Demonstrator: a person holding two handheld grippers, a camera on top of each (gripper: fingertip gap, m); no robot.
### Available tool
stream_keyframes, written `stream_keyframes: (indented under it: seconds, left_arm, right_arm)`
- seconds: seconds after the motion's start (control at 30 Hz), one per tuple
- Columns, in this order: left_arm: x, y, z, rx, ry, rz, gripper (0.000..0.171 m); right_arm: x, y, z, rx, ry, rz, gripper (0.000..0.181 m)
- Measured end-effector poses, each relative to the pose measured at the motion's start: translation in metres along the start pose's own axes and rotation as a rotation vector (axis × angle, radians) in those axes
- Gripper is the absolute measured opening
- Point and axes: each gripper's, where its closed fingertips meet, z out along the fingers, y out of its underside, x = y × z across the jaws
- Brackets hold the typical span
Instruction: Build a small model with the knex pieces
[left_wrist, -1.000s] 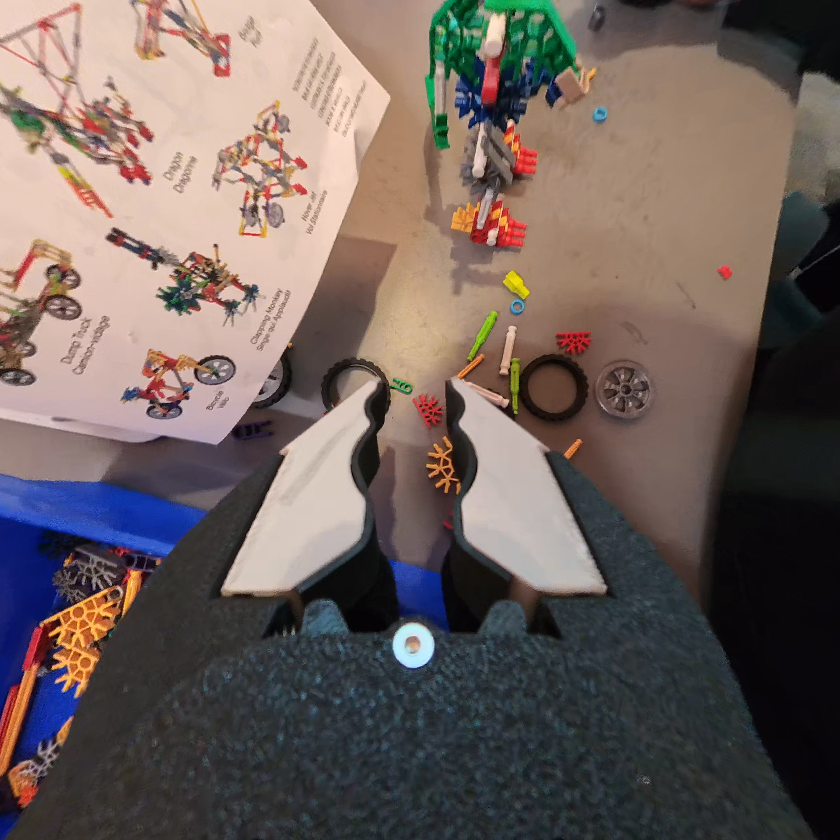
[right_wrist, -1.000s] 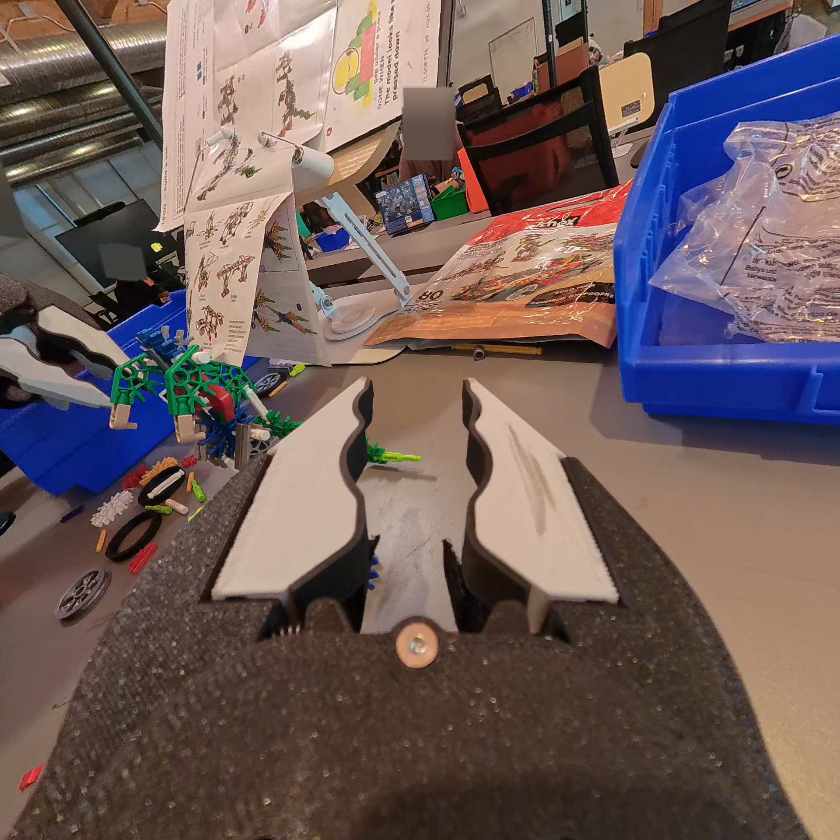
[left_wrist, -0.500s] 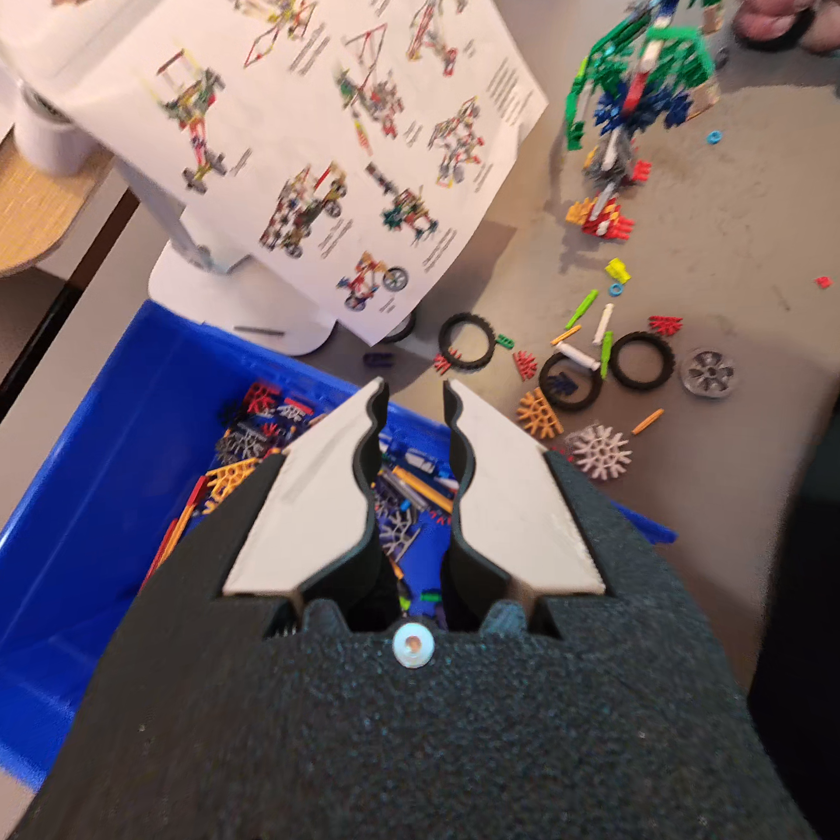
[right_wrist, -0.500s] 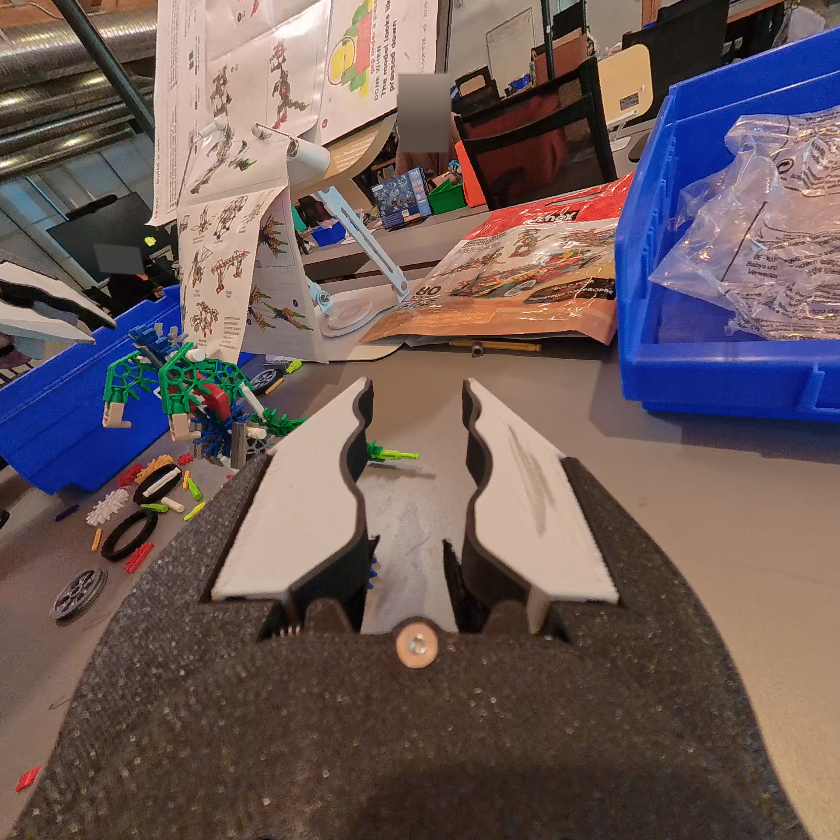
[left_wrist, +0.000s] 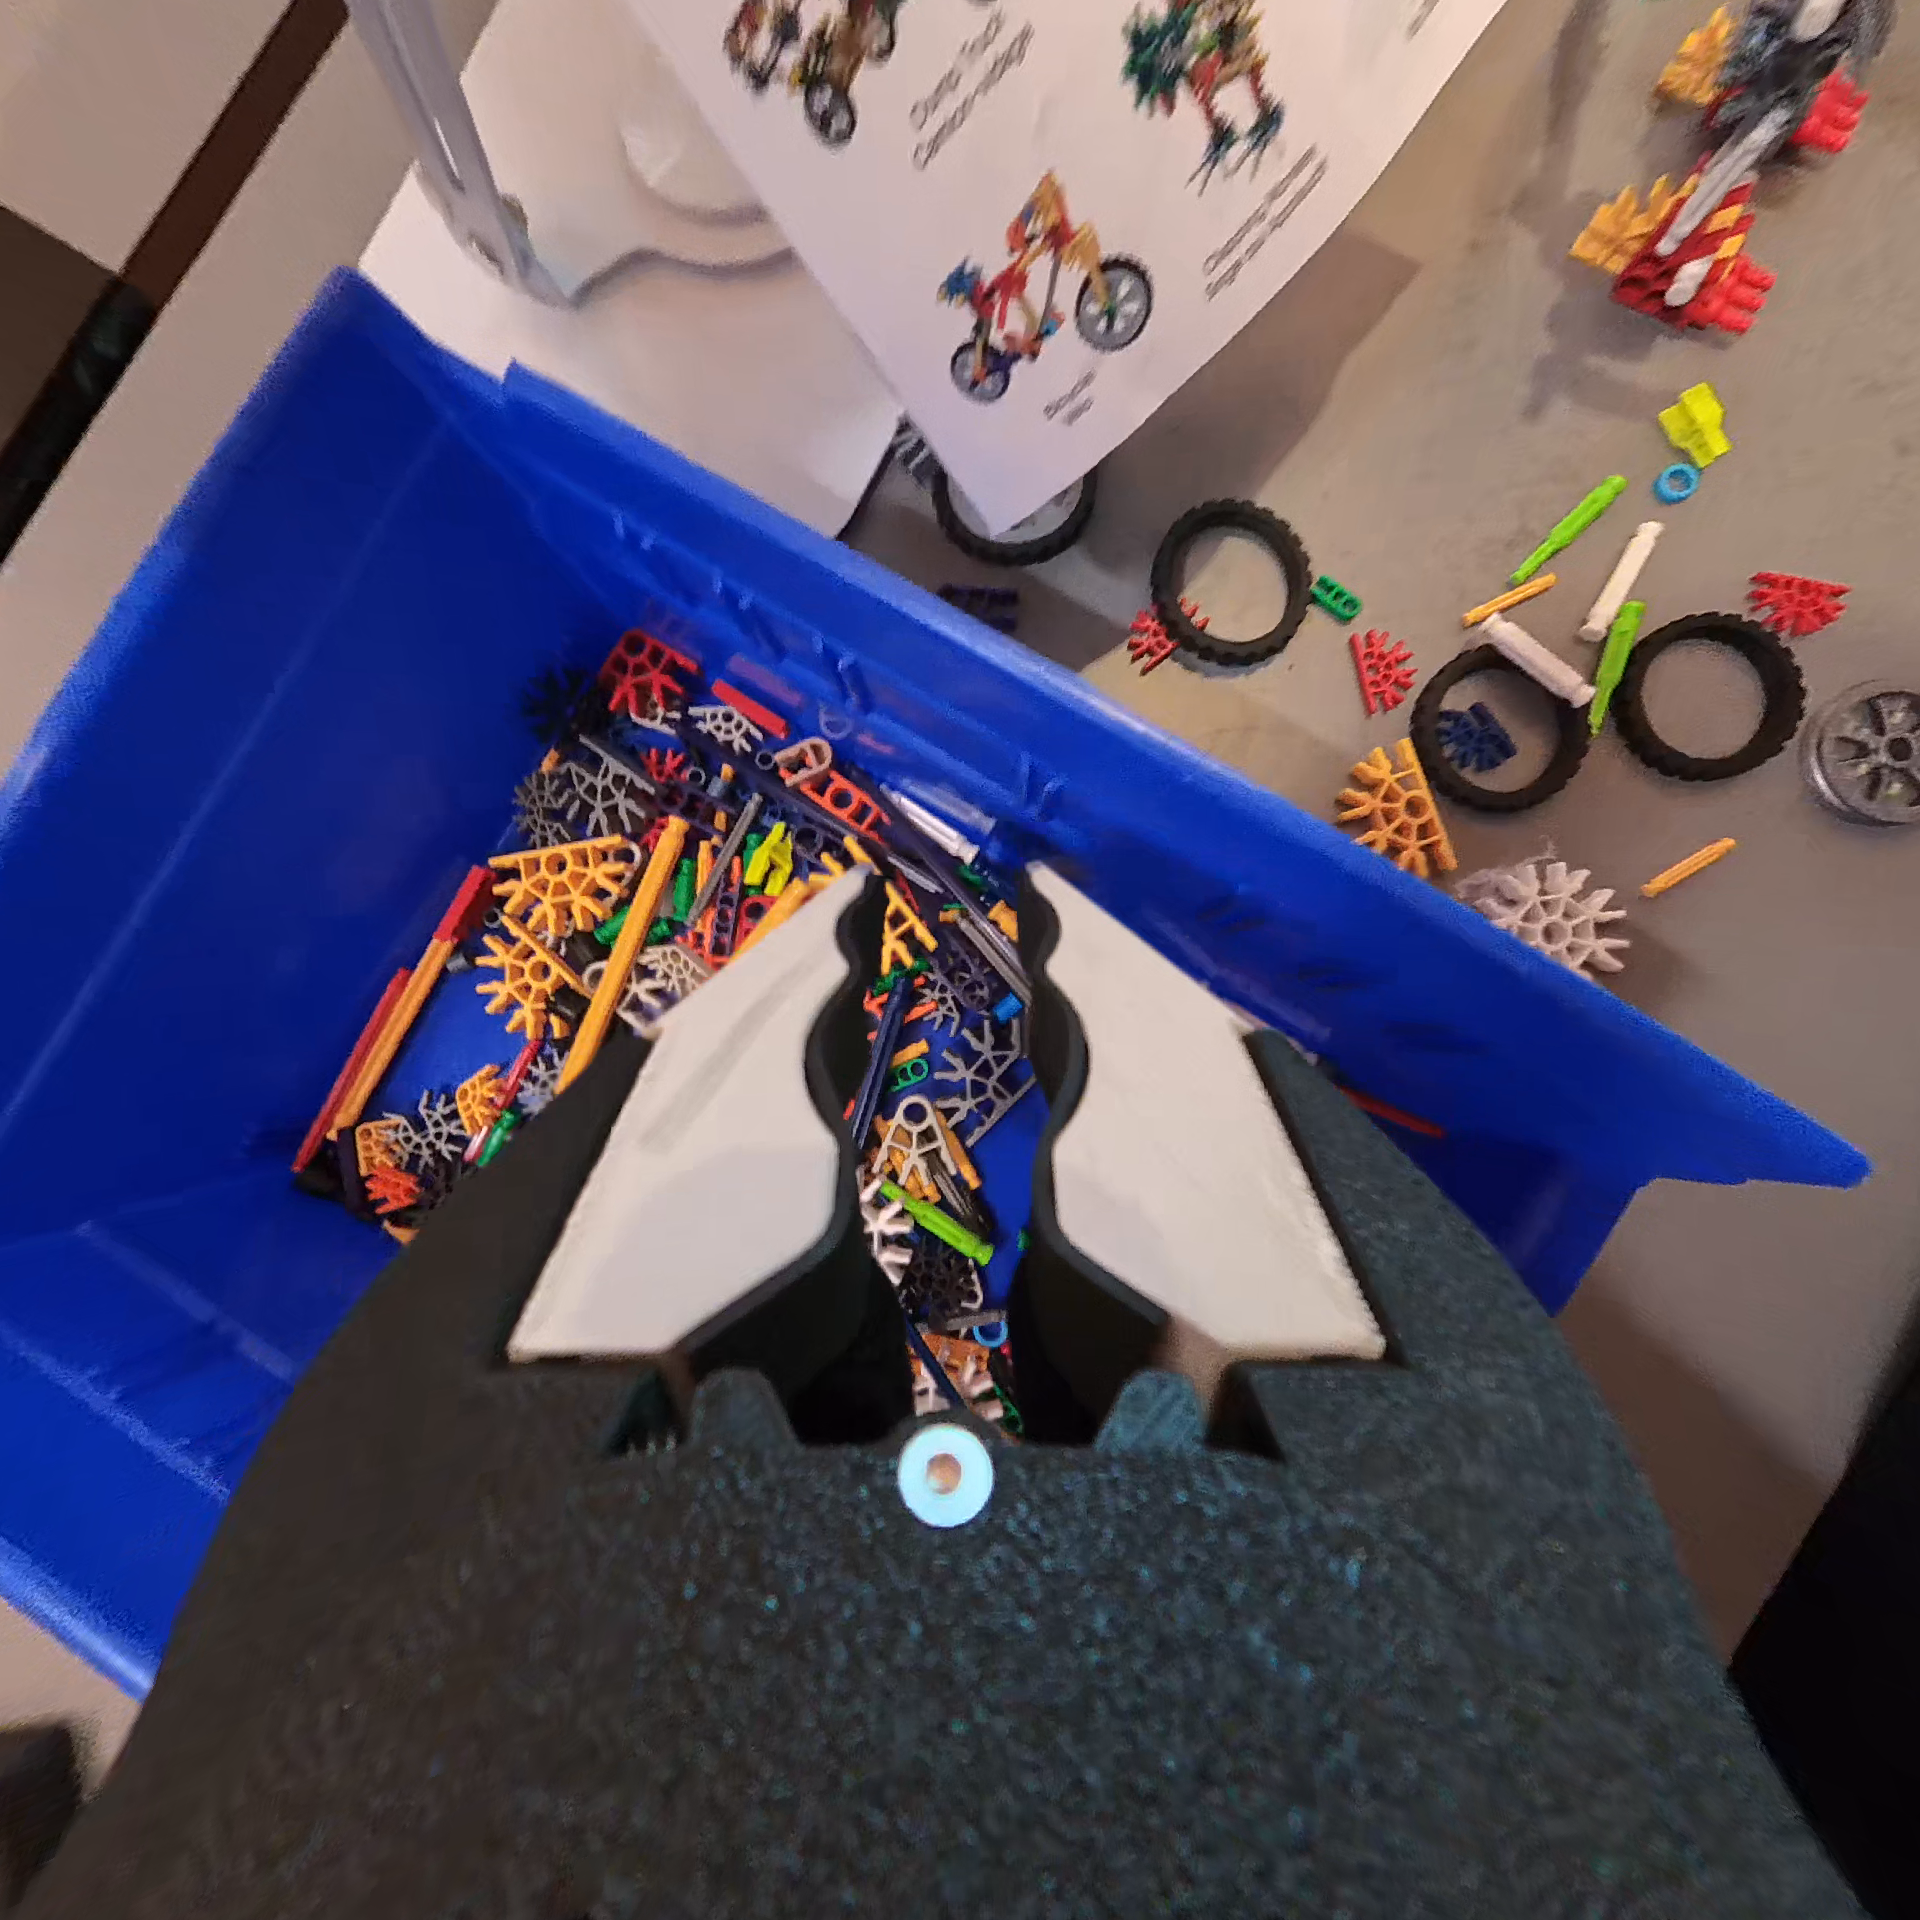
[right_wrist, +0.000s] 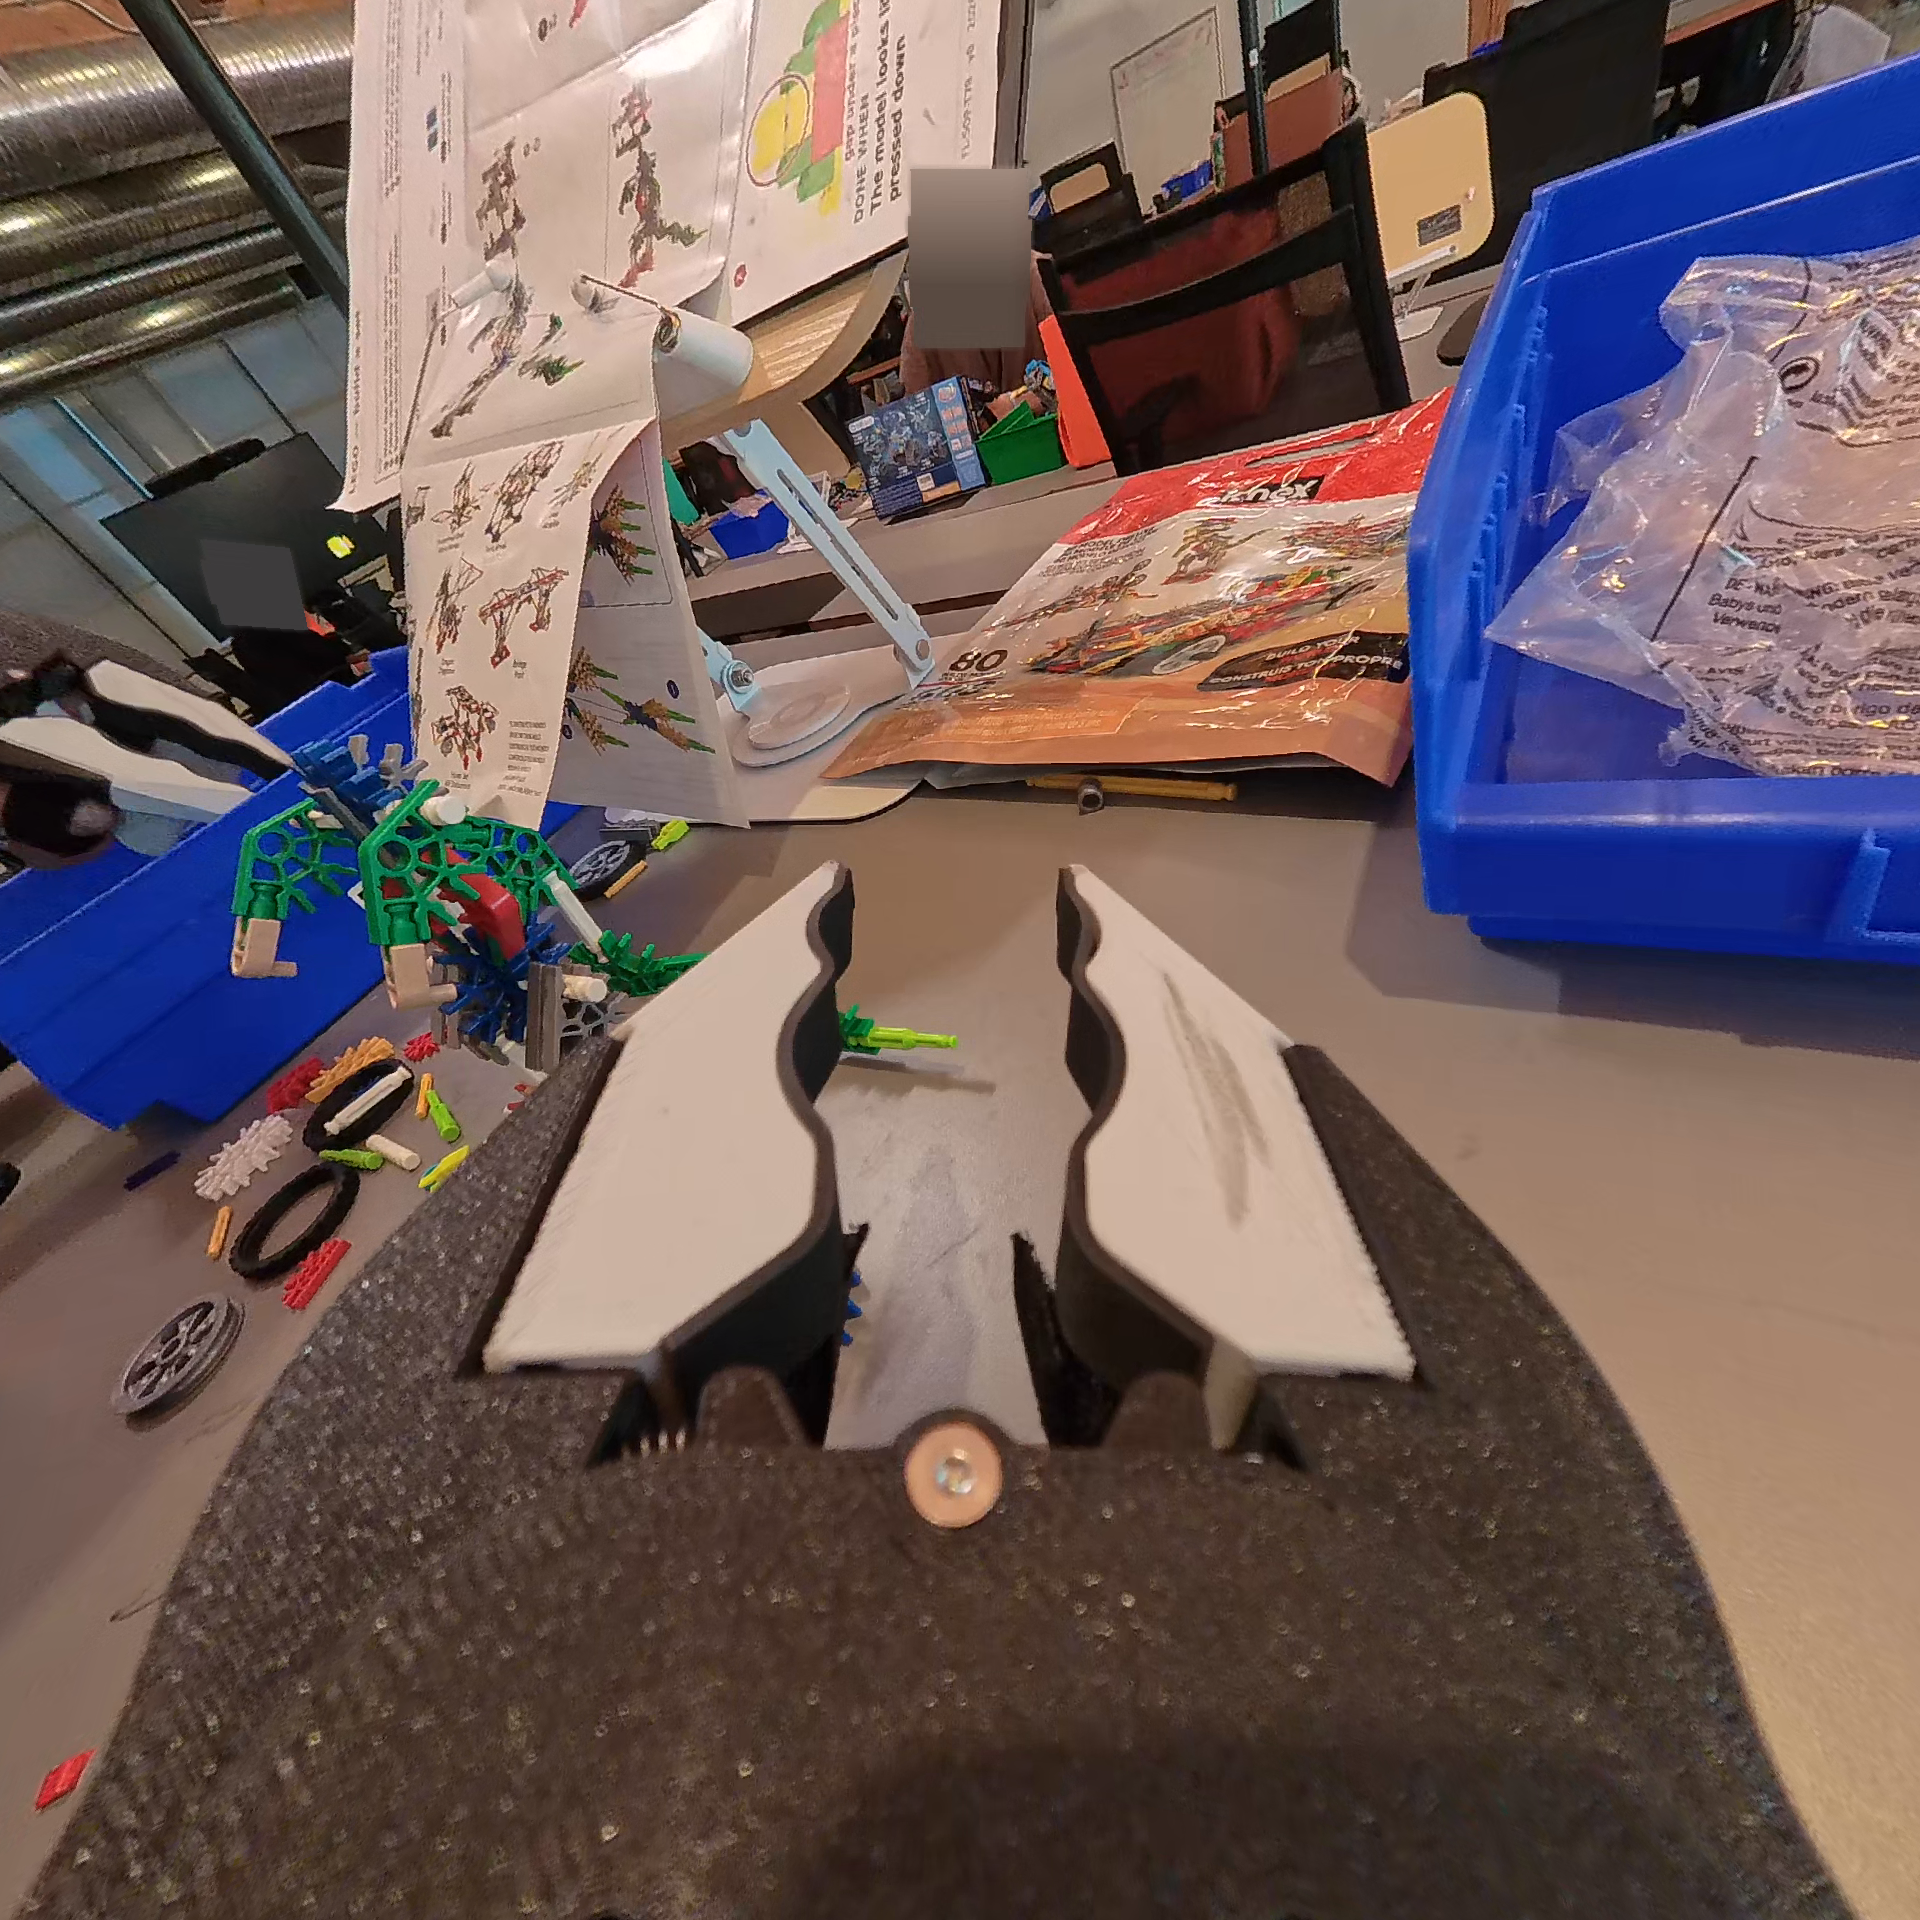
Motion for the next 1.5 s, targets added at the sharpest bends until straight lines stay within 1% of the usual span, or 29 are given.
stream_keyframes:
  seconds: [0.23, 0.5, 0.63, 0.8, 0.9, 1.03, 1.13, 1.33, 1.5]
  left_arm:
    - [-0.001, 0.026, 0.016, -0.091, 0.014, -0.038, 0.027]
    - [0.001, 0.036, 0.025, -0.119, 0.013, -0.048, 0.030]
    - [-0.003, 0.033, 0.015, -0.120, -0.018, -0.029, 0.031]
    - [-0.020, 0.027, -0.007, -0.093, -0.085, -0.045, 0.031]
    - [-0.023, 0.029, -0.010, -0.096, -0.088, -0.055, 0.031]
    - [-0.018, 0.038, 0.000, -0.144, -0.087, -0.024, 0.030]
    - [-0.017, 0.041, 0.008, -0.189, -0.099, 0.045, 0.031]
    - [-0.011, 0.039, 0.026, -0.169, -0.015, 0.001, 0.033]
    - [-0.006, 0.049, 0.036, -0.209, 0.021, -0.003, 0.036]
  right_arm:
    - [0.000, 0.000, 0.000, 0.002, -0.001, -0.002, 0.039]
    - [0.000, -0.001, -0.001, 0.008, -0.002, -0.002, 0.039]
    - [-0.001, -0.001, -0.001, 0.009, -0.001, -0.003, 0.039]
    - [-0.001, -0.001, -0.001, 0.008, -0.002, -0.004, 0.039]
    - [-0.001, -0.001, -0.001, 0.011, -0.001, -0.007, 0.039]
    - [-0.001, -0.002, -0.002, 0.014, -0.001, -0.008, 0.039]
    - [-0.001, -0.002, -0.002, 0.014, -0.003, -0.006, 0.039]
    - [-0.001, -0.002, -0.002, 0.018, -0.006, -0.001, 0.039]
    - [-0.001, -0.002, -0.002, 0.018, -0.006, 0.001, 0.039]
